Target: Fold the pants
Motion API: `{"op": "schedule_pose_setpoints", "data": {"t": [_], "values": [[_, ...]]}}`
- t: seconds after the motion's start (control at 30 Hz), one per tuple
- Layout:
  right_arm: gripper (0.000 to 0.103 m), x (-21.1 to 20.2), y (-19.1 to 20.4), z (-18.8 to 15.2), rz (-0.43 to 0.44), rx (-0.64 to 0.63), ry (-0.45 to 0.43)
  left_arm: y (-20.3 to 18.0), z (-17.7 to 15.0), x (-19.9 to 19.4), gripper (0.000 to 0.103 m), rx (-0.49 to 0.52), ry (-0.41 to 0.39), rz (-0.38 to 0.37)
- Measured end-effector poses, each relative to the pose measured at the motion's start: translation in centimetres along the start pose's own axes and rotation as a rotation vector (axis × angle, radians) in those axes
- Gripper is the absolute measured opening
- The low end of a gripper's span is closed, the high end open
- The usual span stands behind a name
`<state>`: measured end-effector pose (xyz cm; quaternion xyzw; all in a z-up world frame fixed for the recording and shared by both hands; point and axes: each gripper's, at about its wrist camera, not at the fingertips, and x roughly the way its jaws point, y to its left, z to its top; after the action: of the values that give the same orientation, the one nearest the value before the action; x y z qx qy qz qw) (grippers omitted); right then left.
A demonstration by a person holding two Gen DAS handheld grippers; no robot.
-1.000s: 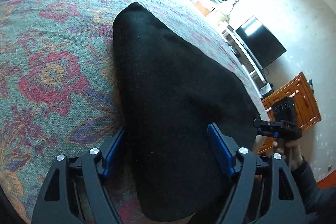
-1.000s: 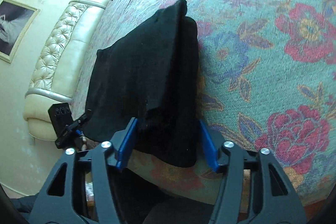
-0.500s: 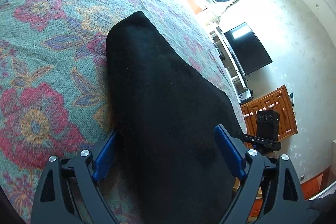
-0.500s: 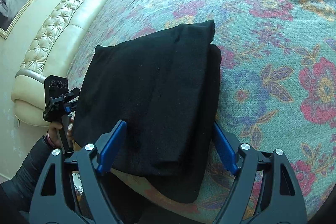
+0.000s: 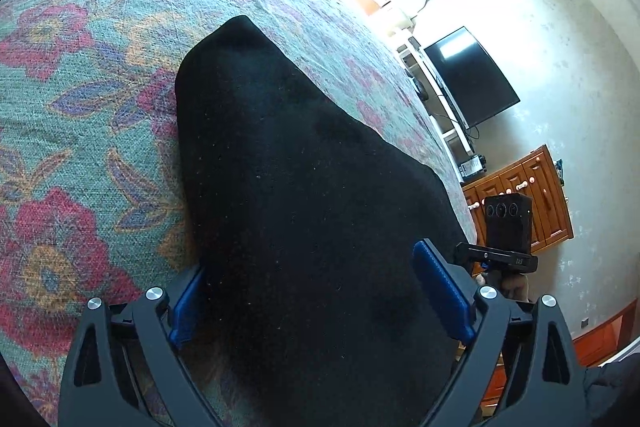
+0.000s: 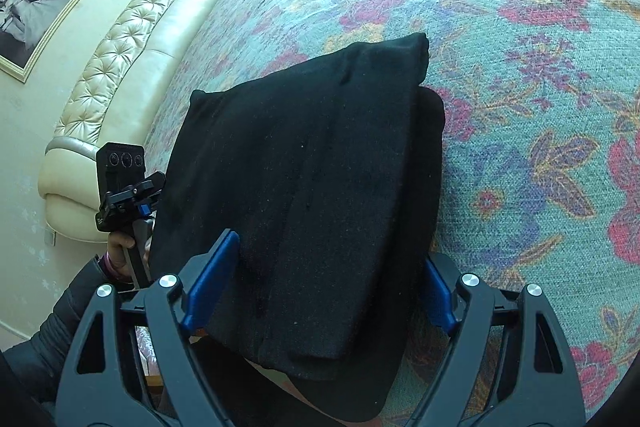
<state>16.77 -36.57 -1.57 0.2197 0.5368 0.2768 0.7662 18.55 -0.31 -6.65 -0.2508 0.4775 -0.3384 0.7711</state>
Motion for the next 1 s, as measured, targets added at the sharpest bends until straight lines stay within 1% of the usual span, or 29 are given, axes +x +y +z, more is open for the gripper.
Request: {"op": "schedule_pose_setpoints", "data": {"t": [0.13,0.17,0.27,0.37,0.43,0.5,0.53,0.57,0.63,0.67,0.7,0.77,0.83,1.0], "values": [[0.082,0.2,-0.4,0.0,0.035,0.021,-0.005,-1.0,-0.5,0.3,0.092,0.065,0.000,0.041],[0.076,0.2,-0.6,0.0,0.042,0.029,-0.006,-1.2,-0.6,0.4,0.092,0.084,0.002,0.051],[0.068,0.2,-0.8,0.1,0.059,0.037,-0.003,-1.8,-1.0,0.7,0.092,0.130,0.010,0.079],[0.065,0.2,-0.9,0.1,0.058,0.030,-0.002,-2.2,-1.1,1.1,0.092,0.157,0.028,0.101],[0.060,0.2,-0.8,0.0,0.056,0.030,-0.006,-2.3,-1.1,1.3,0.091,0.158,0.035,0.106],[0.054,0.1,-0.9,-0.1,0.054,0.036,-0.014,-2.3,-1.1,1.4,0.079,0.160,0.033,0.135],[0.053,0.1,-1.0,-0.1,0.056,0.040,-0.016,-2.3,-0.9,1.4,0.074,0.155,0.031,0.143],[0.050,0.1,-1.2,-0.1,0.059,0.045,-0.019,-2.2,-1.0,1.3,0.069,0.146,0.023,0.138],[0.045,0.0,-1.5,-0.1,0.075,0.064,-0.024,-1.8,-1.0,1.1,0.064,0.124,0.012,0.133],[0.041,-0.1,-1.7,-0.2,0.086,0.075,-0.028,-1.5,-1.1,1.0,0.058,0.114,0.006,0.132],[0.039,-0.2,-1.9,-0.2,0.094,0.085,-0.032,-1.4,-1.1,0.9,0.056,0.108,0.001,0.132],[0.031,-0.4,-2.0,-0.3,0.106,0.089,-0.044,-1.6,-1.1,0.9,0.041,0.104,-0.006,0.126],[0.028,-0.6,-1.6,-0.3,0.094,0.075,-0.061,-1.9,-1.1,1.0,0.034,0.111,-0.012,0.128],[0.026,-1.4,0.6,-0.1,0.024,0.007,-0.099,-2.6,-1.2,0.7,0.029,0.115,-0.029,0.176]]}}
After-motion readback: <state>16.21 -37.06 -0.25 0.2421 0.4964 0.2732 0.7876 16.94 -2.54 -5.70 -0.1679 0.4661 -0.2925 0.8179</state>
